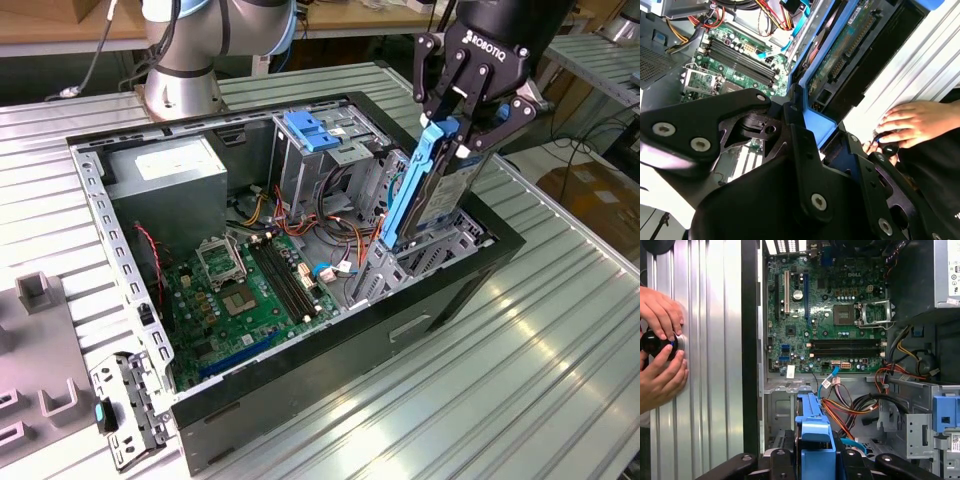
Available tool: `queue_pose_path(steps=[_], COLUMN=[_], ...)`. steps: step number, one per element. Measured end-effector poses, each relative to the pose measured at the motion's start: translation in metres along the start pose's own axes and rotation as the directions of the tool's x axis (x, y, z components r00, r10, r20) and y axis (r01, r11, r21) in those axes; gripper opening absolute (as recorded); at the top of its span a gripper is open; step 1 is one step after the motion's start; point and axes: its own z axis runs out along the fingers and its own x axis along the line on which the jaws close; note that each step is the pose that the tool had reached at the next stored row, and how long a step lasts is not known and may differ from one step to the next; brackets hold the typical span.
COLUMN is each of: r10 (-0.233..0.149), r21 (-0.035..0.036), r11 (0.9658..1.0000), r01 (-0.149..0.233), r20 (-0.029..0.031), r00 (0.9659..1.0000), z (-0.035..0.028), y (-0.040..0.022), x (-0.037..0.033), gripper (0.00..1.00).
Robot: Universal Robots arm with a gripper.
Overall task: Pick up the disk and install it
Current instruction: 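Insert the disk into the insertion slot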
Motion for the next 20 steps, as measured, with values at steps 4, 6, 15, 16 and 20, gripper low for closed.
queue_pose_path(steps=[4, 6, 15, 16, 20], r10=[0.0, 0.0, 0.0, 0.0, 0.0], r21=[0.0, 0.0, -0.0003, -0.0004, -0.0022], r11=[1.0, 1.0, 1.0, 1.0, 1.0], r01=[0.0, 0.0, 0.0, 0.0, 0.0], r20=[0.0, 0.0002, 0.0001, 0.0001, 0.0001], r00=[1.0, 1.0, 1.0, 1.0, 1.0], z=[0.0025, 0.0049, 0.0132, 0.0141, 0.0187], y=[0.0, -0.0001, -0.0002, -0.0003, -0.0005], x=[-0.0001, -0.0002, -0.0006, -0.0007, -0.0009], gripper=[0.37, 0.37, 0.37, 0.37, 0.37])
